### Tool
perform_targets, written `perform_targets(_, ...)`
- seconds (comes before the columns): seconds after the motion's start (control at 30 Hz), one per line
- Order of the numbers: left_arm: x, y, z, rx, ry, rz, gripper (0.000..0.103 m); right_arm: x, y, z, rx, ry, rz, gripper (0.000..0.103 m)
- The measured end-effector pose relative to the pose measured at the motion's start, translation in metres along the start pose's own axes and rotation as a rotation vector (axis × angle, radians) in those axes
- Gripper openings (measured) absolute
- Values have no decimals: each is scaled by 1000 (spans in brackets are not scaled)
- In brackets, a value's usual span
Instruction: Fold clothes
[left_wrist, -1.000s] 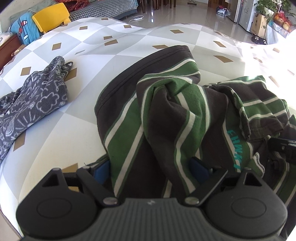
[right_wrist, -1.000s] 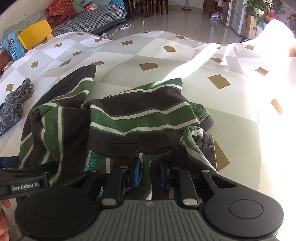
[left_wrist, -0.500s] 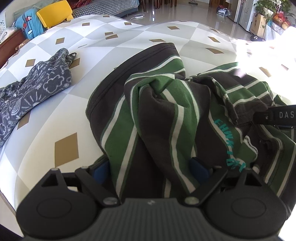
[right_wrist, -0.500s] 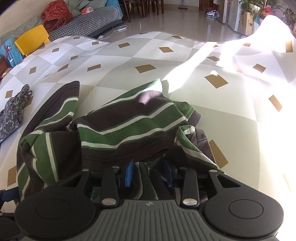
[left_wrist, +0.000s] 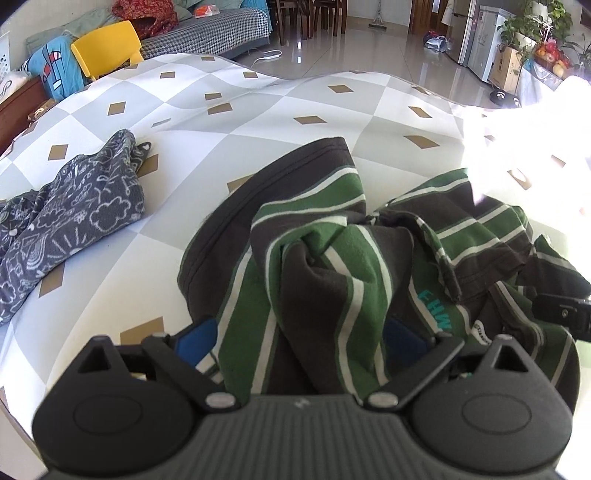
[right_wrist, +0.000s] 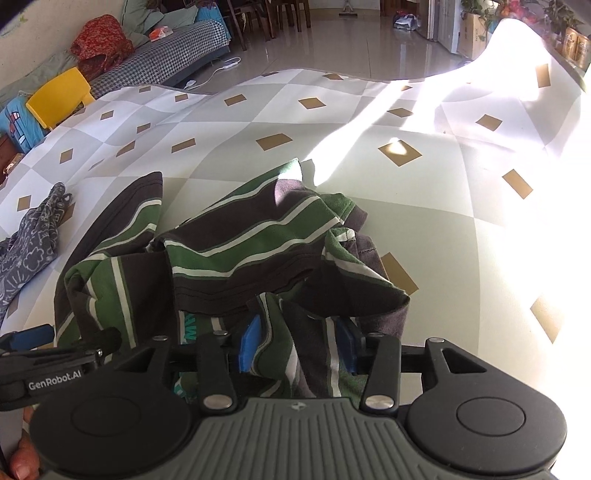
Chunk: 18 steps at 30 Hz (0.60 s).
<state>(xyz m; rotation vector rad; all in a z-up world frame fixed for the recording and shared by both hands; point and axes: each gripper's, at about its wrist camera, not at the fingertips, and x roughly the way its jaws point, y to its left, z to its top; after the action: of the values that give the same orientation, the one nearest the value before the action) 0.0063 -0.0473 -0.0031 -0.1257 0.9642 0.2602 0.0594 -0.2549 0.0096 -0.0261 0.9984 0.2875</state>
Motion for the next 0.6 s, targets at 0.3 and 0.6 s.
perform_targets(0.3,2,0,19,80,4,-21,99,-5,1,-23,38,62,17,46)
perform_targets(0.6,36,0,26,123,65,-37,99,8,15,-44,-8,80,-37,50)
